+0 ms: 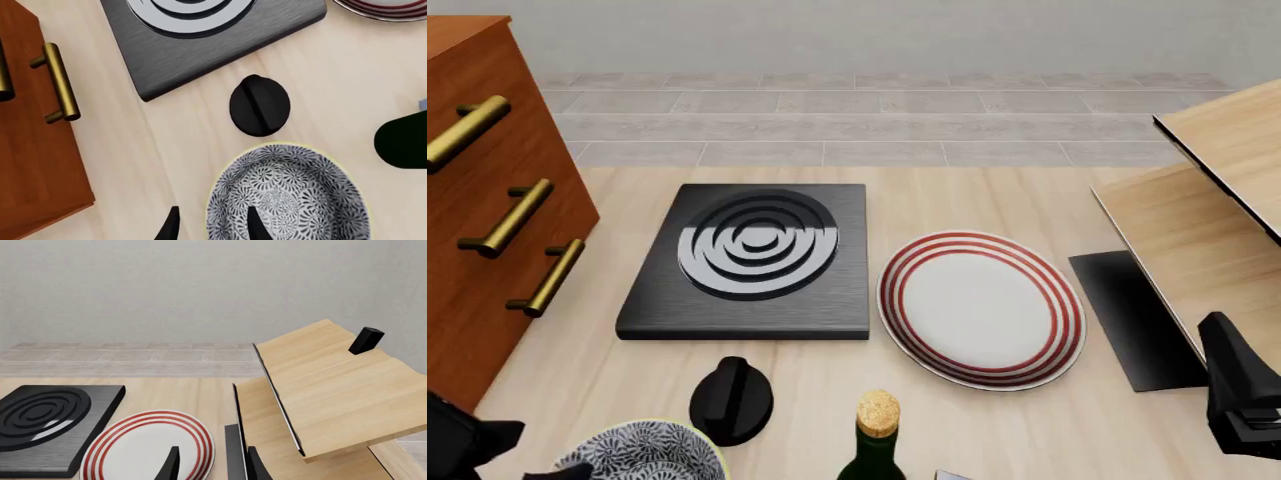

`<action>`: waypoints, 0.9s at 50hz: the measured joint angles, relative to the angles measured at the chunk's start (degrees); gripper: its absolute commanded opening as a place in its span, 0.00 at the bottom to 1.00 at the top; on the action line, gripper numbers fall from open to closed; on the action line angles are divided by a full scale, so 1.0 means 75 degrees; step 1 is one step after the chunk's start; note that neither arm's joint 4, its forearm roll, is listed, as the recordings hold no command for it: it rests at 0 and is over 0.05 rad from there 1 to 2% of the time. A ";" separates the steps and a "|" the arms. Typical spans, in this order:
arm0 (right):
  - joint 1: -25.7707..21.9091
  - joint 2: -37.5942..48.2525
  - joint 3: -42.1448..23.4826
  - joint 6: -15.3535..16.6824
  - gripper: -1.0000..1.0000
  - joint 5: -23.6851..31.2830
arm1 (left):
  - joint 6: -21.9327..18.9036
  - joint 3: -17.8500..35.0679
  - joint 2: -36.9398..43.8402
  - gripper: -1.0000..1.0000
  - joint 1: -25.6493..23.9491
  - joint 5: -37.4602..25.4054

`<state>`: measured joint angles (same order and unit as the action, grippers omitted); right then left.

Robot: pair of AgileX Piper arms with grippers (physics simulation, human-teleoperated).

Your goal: Put the bowl on the top of the cabinet.

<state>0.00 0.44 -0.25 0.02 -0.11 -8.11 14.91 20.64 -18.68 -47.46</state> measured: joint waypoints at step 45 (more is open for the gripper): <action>0.0000 0.0000 0.0000 0.0000 1.00 0.0000 | -0.0454 -0.0703 0.0349 1.00 0.0265 0.0856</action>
<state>0.00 0.44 -0.25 0.02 -0.11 -11.51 9.63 23.26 -16.69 -41.04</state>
